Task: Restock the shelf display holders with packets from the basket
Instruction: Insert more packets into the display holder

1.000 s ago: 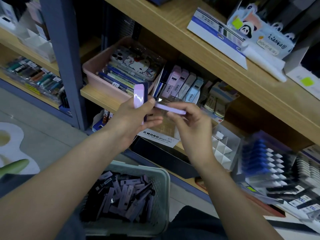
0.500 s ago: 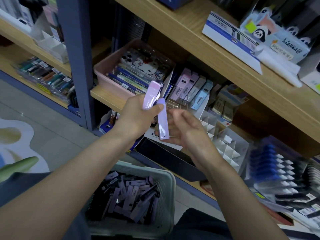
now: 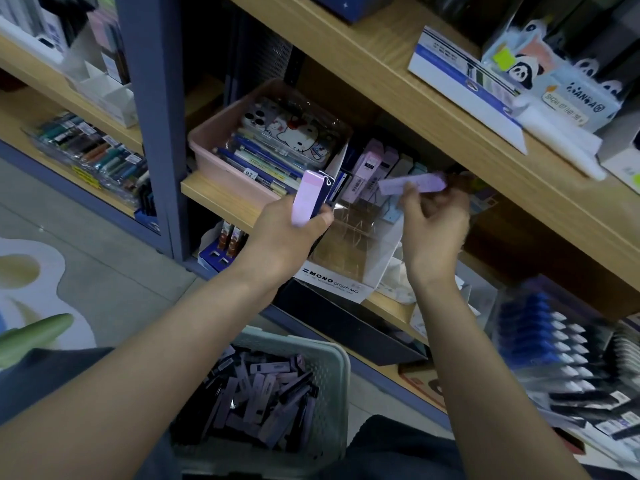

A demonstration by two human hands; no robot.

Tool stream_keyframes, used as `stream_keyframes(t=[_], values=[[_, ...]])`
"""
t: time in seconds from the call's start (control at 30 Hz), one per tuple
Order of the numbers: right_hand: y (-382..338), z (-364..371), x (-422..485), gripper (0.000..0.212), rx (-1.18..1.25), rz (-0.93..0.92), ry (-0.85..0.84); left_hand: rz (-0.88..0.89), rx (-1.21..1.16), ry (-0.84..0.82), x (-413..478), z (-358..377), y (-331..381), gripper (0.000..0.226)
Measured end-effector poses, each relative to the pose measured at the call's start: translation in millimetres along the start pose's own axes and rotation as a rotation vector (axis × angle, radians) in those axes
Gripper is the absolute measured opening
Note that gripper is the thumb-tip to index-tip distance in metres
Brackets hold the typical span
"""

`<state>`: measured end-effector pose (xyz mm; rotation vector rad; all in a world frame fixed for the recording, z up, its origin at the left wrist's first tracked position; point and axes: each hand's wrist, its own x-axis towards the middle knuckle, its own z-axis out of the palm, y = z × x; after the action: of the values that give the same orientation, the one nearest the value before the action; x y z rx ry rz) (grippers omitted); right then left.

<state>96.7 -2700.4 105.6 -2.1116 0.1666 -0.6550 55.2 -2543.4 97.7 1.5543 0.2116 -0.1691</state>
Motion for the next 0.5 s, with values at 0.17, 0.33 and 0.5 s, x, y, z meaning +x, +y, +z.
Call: stream_keyframes(t=[0.17,0.33,0.5], values=[[17.4,15.3,10.4,0.026,-0.07,-0.025,-0.013,-0.049,-0.016,-0.007,2.4,3.6,-3.4,0.016],[20.6,17.8,23.9,0.022,-0.271,-0.04,-0.16,-0.066,-0.005,-0.002,4.3,5.9,-5.3,0.027],[14.7,23.8,33.7,0.031,-0.388,-0.037,-0.242,-0.075,-0.005,-0.009,4.3,6.8,-5.6,0.026]])
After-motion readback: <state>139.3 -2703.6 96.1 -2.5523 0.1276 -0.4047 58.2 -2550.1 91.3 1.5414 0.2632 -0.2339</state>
